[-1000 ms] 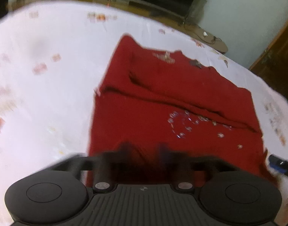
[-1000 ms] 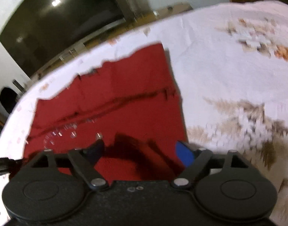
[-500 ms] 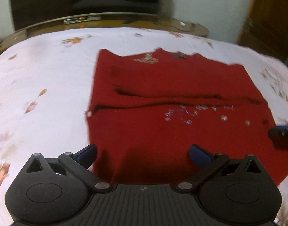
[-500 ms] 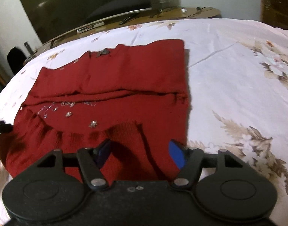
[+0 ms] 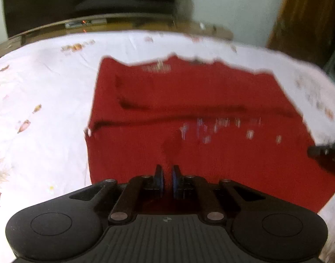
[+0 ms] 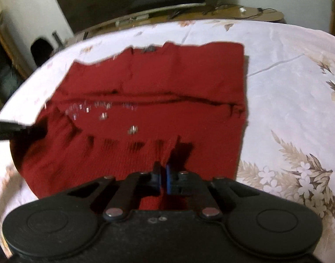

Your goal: Fold small clothes

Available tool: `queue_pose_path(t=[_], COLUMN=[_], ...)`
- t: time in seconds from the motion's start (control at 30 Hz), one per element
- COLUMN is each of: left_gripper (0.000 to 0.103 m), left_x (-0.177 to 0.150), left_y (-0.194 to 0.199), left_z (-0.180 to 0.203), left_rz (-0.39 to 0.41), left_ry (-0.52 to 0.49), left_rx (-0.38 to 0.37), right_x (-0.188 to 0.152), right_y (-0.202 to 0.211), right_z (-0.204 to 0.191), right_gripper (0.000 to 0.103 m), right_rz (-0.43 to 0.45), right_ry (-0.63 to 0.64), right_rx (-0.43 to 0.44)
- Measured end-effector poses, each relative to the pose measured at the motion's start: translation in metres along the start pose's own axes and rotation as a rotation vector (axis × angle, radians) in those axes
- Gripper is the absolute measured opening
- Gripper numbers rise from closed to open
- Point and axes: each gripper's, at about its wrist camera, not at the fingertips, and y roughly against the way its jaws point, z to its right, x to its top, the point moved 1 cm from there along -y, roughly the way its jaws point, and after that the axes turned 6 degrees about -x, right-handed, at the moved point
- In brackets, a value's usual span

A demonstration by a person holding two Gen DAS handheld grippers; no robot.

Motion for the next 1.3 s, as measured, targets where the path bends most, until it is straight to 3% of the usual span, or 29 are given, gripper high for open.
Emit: queue_pose_path(t=[0.37,0.63,0.87,0.97,1.07,1.13,1.3], left_gripper=[0.007,0.007,0.007,0.008,0.008,0.008,0.008], left_x=[0.062,0.113,0.127,0.124,0.117,0.111,0.11], left_y=[0.025,-0.017,-0.069,-0.093,-0.114,-0.115,-0.082], left_z=[-0.028,-0.04,-0.05,-0.055,-0.063,-0.071,-0.063], left_rz=[0.206,0.286,0.266,0.203,0.136,0.13,0.191], left_ry=[0.082,0.102,0.13,0.133,0.144,0.168,0.149], left_rx=[-0.05,-0.026,0.034,0.059,0.133,0.143,0.147], right_x=[0.05,0.114,0.147,0.148,0.143,0.137,0.134], right_y=[0.044,0.014,-0.039,-0.066,-0.093,-0.103,-0.084], right_z=[0.001,0.023,0.036,0.037,0.044,0.045,0.048], right_gripper=[0.005,0.005,0.005,0.005,0.007,0.018,0.021], right_rz=[0.222,0.301,0.282,0.237,0.174,0.16,0.181], right_ry=[-0.072,-0.111,-0.116,-0.112,-0.117,-0.094,-0.115], right_rx=[-0.042,-0.1,-0.152,-0.178,-0.236,-0.304,-0.306])
